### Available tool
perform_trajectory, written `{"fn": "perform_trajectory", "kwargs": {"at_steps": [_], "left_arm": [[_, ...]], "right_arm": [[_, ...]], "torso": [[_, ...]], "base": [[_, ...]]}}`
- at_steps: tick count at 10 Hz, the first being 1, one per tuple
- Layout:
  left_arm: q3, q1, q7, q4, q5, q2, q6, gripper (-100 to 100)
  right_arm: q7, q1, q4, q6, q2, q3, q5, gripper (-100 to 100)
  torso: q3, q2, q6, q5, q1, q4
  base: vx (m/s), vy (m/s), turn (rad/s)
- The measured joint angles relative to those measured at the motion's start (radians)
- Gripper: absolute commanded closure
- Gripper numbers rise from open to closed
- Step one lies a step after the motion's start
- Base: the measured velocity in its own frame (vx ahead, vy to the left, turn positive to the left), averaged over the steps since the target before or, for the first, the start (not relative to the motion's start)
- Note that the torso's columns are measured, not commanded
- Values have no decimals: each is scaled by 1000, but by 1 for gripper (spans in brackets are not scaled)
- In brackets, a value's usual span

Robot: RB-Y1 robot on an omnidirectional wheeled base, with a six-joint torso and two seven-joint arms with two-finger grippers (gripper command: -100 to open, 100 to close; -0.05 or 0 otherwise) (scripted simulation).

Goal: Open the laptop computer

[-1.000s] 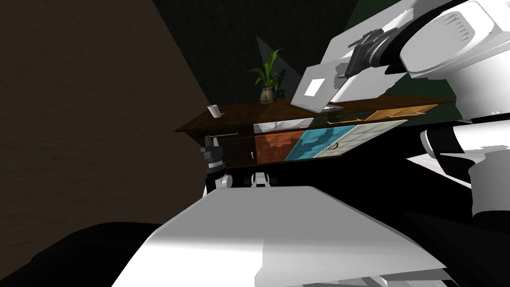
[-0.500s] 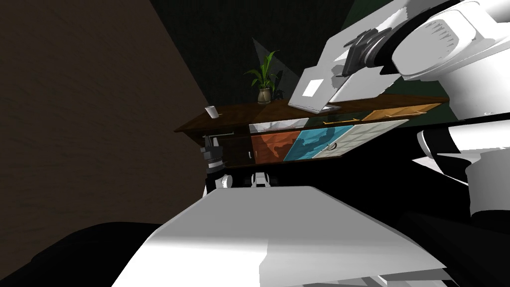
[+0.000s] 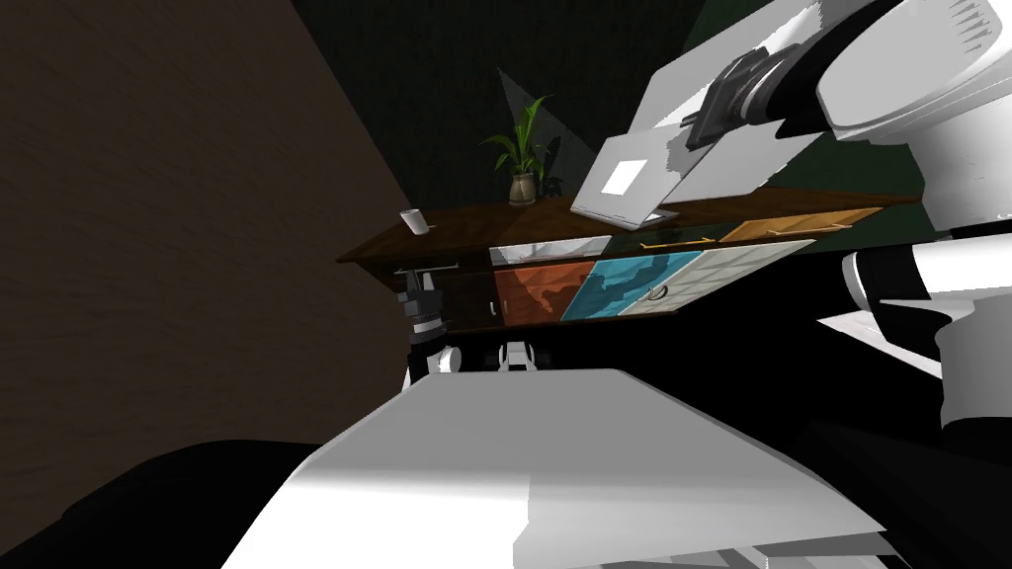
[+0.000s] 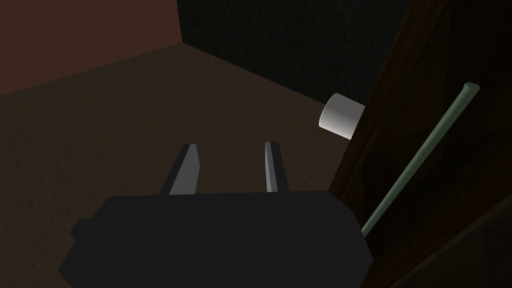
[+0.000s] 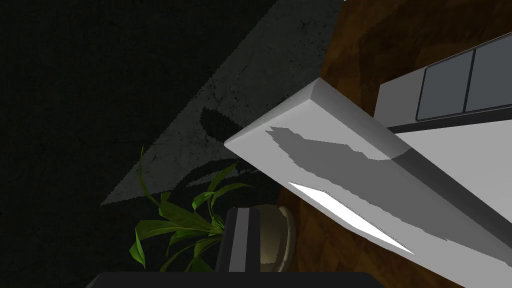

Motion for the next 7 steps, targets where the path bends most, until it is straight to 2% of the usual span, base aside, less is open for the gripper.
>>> {"fn": "perform_trajectory", "kwargs": {"at_steps": [5, 6, 7], "left_arm": [[0, 0, 0, 0, 0, 0, 0, 0], [0, 0, 0, 0, 0, 0, 0, 0], [0, 0, 0, 0, 0, 0, 0, 0]], "right_arm": [[-52, -33, 49, -93, -11, -25, -80, 100], [-54, -33, 51, -97, -11, -26, -82, -100], [-45, -23, 43, -87, -3, -28, -95, -100]], "torso": [[0, 0, 0, 1, 2, 0], [0, 1, 0, 1, 3, 0], [2, 4, 0, 0, -2, 1]], "base": [[27, -55, 9], [-62, -105, 40], [-93, -159, 65]]}}
